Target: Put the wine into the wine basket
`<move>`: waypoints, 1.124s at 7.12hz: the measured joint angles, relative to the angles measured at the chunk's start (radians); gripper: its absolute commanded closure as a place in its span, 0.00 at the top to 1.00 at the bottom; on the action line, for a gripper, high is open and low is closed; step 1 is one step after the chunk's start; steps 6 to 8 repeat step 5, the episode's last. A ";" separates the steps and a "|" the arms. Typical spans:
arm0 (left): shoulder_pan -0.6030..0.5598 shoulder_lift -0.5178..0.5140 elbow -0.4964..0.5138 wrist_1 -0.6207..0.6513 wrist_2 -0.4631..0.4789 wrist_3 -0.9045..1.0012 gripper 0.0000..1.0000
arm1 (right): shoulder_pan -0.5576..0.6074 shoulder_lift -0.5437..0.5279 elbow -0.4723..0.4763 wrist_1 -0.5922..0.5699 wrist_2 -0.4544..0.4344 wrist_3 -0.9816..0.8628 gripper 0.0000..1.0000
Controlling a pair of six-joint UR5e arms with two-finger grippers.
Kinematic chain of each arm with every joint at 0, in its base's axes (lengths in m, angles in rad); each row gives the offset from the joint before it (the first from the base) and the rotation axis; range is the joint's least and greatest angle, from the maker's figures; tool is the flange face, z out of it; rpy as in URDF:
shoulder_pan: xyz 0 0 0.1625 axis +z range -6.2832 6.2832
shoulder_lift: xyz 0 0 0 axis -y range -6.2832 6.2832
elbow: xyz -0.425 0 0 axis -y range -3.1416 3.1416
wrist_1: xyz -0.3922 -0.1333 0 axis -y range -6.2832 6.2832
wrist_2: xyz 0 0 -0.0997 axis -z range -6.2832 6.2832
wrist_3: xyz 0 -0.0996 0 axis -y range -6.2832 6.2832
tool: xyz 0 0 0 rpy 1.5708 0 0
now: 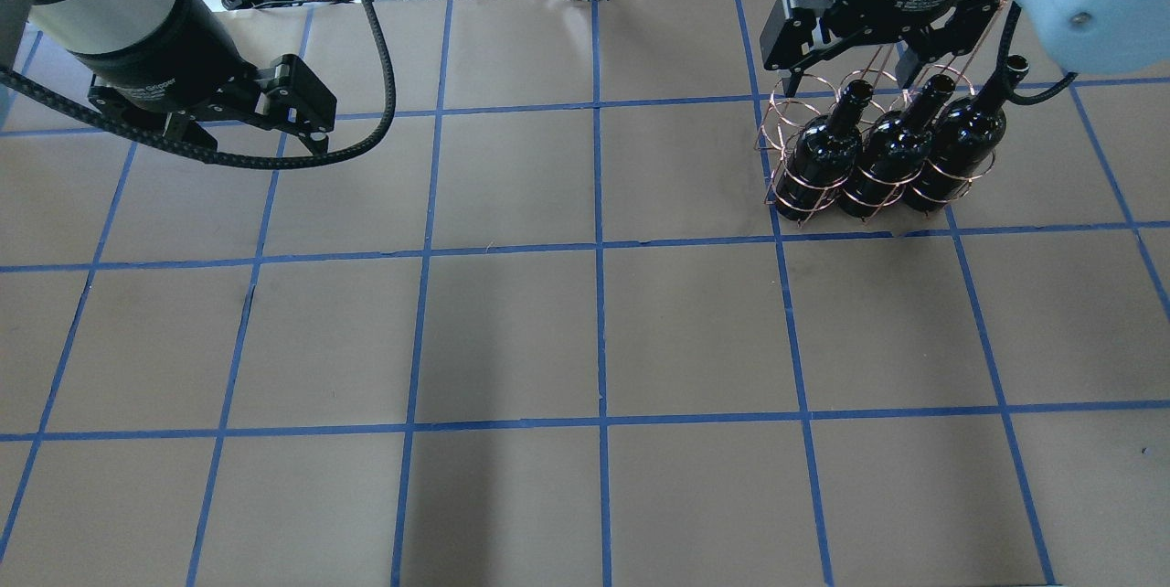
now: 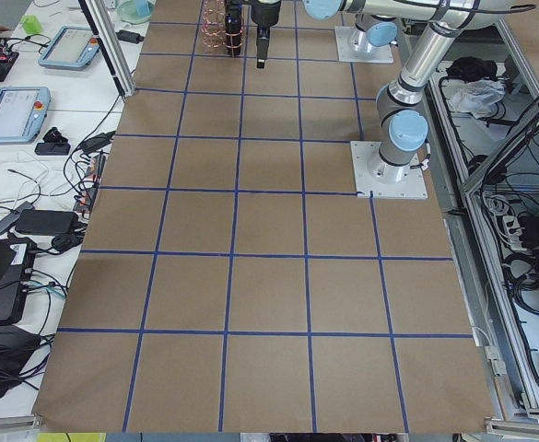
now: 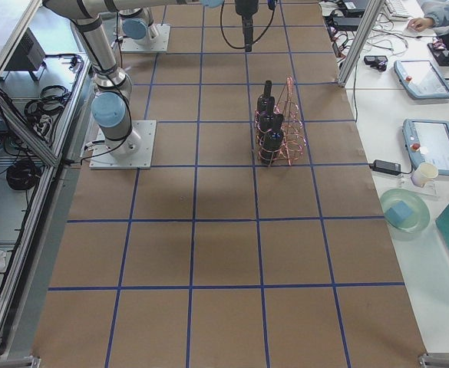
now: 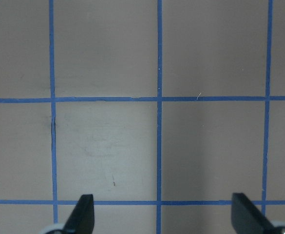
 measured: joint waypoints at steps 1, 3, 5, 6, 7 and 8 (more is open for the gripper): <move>0.000 0.001 0.000 -0.002 -0.005 0.000 1.00 | 0.000 0.000 0.001 -0.001 -0.001 0.002 1.00; 0.003 0.002 0.000 -0.004 0.000 -0.001 1.00 | 0.000 -0.007 0.002 -0.001 -0.002 0.016 1.00; 0.003 0.003 0.000 -0.007 0.002 -0.001 1.00 | 0.000 -0.013 0.002 -0.001 -0.008 0.026 1.00; 0.003 0.003 0.000 -0.007 0.002 -0.001 1.00 | 0.000 -0.013 0.002 -0.001 -0.008 0.026 1.00; 0.003 0.003 0.000 -0.007 0.002 -0.001 1.00 | 0.000 -0.013 0.002 -0.001 -0.008 0.026 1.00; 0.003 0.003 0.000 -0.007 0.002 -0.001 1.00 | 0.000 -0.013 0.002 -0.001 -0.008 0.026 1.00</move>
